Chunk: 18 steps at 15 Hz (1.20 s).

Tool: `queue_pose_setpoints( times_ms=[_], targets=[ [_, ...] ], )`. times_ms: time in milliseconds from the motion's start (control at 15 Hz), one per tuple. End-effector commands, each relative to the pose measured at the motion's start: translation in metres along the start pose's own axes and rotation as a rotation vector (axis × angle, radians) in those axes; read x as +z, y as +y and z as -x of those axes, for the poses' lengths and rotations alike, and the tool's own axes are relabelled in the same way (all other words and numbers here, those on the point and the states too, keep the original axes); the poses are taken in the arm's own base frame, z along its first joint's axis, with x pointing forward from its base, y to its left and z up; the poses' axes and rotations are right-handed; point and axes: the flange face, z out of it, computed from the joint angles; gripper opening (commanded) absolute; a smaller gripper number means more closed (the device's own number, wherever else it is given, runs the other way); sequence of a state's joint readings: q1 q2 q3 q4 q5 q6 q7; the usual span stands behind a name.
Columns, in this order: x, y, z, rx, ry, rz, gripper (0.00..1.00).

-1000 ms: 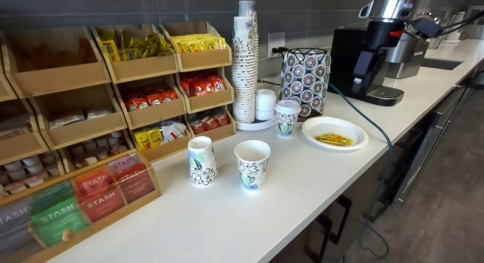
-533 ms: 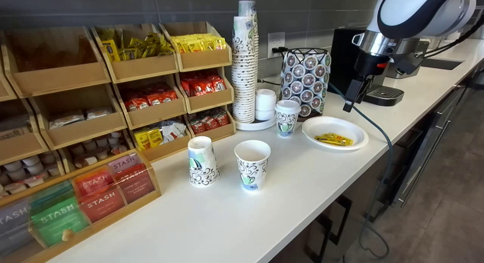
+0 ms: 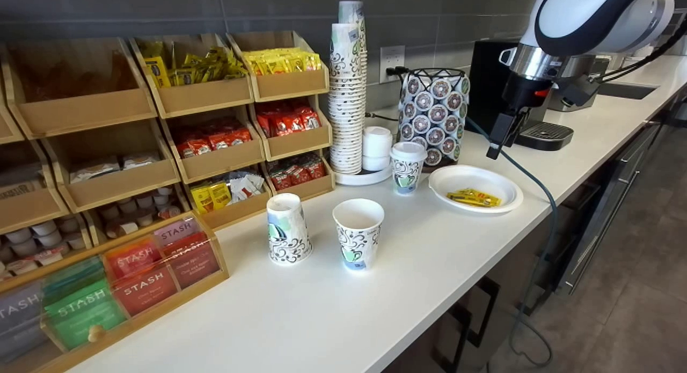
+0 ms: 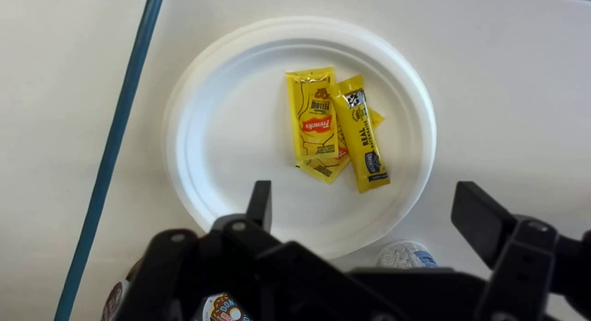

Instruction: Remove the yellow sachet from the white plate and put it in the paper cup on the left

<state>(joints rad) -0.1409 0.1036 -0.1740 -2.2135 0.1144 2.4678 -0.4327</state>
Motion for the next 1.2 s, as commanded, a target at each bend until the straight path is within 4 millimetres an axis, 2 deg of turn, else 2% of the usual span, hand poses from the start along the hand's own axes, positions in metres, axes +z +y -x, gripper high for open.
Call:
queue_pose_setpoints(
  times_ms=[0, 533, 933, 1000, 1067, 1133],
  targets=[
    [-0.001, 0.0, 0.0, 0.0, -0.001, 0.0, 1.0],
    [0.061, -0.028, -0.045, 0.007, -0.012, -0.004, 1.0],
    [0.084, -0.024, -0.07, -0.014, -0.012, -0.023, 0.99],
    [0.086, -0.021, -0.072, -0.011, -0.018, -0.023, 0.92],
    [0.089, -0.019, -0.072, -0.01, -0.029, -0.025, 0.94],
    [0.09, -0.017, -0.073, -0.01, -0.034, -0.033, 0.88]
  ],
)
